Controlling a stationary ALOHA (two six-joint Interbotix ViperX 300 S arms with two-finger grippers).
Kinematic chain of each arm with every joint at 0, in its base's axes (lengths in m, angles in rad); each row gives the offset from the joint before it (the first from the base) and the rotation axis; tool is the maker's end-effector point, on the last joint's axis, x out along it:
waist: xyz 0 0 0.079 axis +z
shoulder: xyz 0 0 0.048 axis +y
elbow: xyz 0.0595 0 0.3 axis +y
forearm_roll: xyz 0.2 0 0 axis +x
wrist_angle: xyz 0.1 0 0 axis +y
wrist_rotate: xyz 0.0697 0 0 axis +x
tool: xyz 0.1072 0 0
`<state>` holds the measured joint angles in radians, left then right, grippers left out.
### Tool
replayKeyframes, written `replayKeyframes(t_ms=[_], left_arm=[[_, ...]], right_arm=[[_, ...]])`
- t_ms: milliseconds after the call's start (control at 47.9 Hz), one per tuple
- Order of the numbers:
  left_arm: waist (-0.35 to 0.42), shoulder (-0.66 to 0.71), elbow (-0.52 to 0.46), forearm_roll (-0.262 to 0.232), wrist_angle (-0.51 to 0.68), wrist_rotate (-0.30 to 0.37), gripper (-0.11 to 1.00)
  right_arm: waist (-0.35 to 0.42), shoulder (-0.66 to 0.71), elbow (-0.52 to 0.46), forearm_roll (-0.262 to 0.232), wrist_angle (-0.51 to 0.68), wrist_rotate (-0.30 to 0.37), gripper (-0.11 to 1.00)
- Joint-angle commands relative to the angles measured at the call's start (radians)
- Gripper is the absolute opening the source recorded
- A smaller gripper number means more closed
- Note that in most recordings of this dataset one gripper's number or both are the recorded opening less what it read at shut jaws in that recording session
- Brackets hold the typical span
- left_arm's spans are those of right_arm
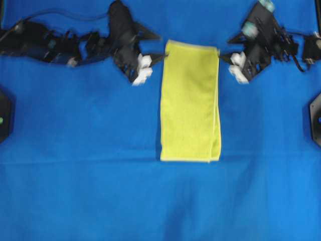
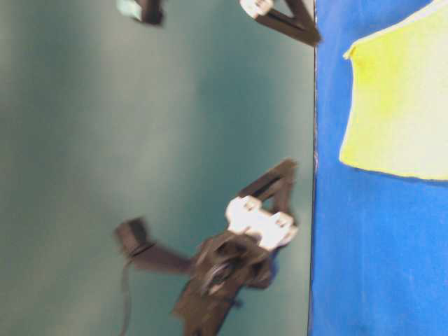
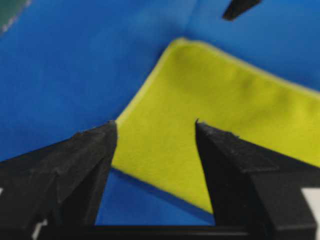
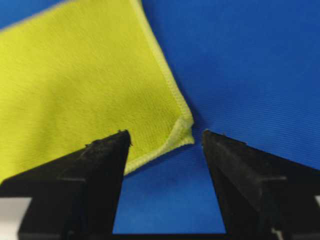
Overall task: Fold the yellow towel.
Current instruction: 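Grasp the top corners of the vertical strip with both grippers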
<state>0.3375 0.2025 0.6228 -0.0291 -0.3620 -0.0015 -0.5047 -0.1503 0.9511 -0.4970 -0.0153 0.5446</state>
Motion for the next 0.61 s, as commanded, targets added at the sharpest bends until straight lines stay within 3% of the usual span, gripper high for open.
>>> replayKeyframes(t_ms=[0, 188, 438, 584], left_arm=[[0.014, 0.044, -0.052, 0.0, -0.005, 0.002, 0.6], [0.046, 0.164, -0.109, 0.0, -0.006, 0.002, 0.6], [0.077, 0.219, -0.135, 0.002, -0.006, 0.003, 0.59], [0.072, 0.233, -0.143, 0.003, -0.005, 0.005, 0.43]], right_arm=[[-0.012, 0.055, -0.048, -0.011, -0.003, -0.003, 0.62], [-0.034, 0.15, -0.083, -0.015, -0.008, -0.006, 0.62], [-0.06, 0.204, -0.094, -0.021, -0.009, -0.008, 0.62], [-0.058, 0.209, -0.089, -0.02, -0.009, -0.003, 0.55]])
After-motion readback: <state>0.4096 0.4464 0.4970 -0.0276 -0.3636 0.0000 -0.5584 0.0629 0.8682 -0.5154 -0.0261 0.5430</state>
